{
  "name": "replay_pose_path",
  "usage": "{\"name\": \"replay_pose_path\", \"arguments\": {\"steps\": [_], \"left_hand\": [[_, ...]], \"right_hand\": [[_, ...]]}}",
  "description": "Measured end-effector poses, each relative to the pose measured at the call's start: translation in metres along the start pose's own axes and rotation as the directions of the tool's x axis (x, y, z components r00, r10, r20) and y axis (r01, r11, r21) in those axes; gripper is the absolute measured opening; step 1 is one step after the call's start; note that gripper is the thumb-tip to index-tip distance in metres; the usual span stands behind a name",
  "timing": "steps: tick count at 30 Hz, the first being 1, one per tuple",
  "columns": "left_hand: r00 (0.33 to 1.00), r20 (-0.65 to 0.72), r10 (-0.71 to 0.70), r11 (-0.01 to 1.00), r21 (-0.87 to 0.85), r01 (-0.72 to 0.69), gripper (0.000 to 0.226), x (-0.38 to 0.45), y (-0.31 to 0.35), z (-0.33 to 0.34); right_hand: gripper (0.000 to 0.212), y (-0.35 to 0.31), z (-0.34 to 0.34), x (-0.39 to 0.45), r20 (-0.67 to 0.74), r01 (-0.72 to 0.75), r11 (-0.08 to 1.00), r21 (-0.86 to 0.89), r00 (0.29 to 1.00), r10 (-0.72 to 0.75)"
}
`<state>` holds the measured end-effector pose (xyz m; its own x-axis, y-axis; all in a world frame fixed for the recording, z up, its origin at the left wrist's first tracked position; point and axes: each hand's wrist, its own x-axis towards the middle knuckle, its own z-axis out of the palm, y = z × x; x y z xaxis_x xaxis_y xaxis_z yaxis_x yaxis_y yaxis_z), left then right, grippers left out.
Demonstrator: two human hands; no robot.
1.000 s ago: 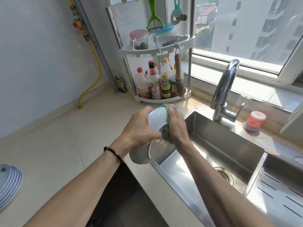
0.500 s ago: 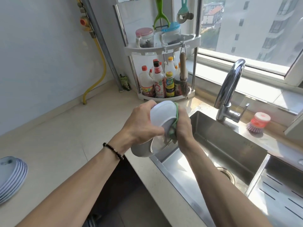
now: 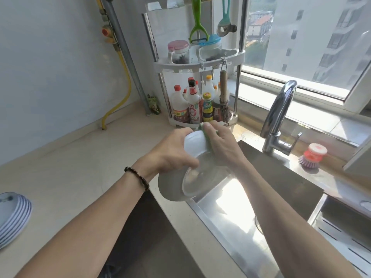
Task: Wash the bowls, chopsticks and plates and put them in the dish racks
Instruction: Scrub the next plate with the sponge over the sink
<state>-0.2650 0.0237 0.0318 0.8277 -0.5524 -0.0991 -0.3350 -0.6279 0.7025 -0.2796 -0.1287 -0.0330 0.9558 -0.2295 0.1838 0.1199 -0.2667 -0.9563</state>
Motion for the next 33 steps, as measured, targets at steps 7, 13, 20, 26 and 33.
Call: {"name": "replay_pose_path", "arguments": {"steps": [7, 13, 20, 26, 33], "left_hand": [[0.992, -0.105, 0.073, 0.994, 0.093, -0.064, 0.049, -0.009, -0.010, 0.016], [0.976, -0.206, 0.067, 0.994, 0.102, -0.047, 0.045, -0.008, -0.015, 0.017], [0.965, -0.253, 0.070, 0.989, 0.143, -0.034, 0.041, -0.010, -0.014, 0.015], [0.953, -0.274, 0.133, 0.972, -0.152, -0.179, 0.046, -0.026, -0.014, 0.007], [0.987, 0.155, -0.051, 0.962, -0.256, 0.090, 0.045, -0.015, -0.013, -0.006]], "right_hand": [[0.043, 0.018, 0.015, -0.008, -0.155, -0.105, 0.980, 0.171, 0.979, 0.132], [0.031, 0.017, 0.038, -0.019, -0.114, 0.056, 0.990, 0.128, 0.993, -0.041], [0.042, 0.017, 0.047, -0.020, -0.123, -0.009, 0.986, 0.168, 0.992, 0.030], [0.050, 0.039, 0.022, -0.014, -0.029, -0.417, 0.737, 0.532, 0.860, 0.509], [0.053, 0.025, -0.004, 0.001, 0.056, -0.108, 0.991, 0.080, 0.993, 0.103]]}}
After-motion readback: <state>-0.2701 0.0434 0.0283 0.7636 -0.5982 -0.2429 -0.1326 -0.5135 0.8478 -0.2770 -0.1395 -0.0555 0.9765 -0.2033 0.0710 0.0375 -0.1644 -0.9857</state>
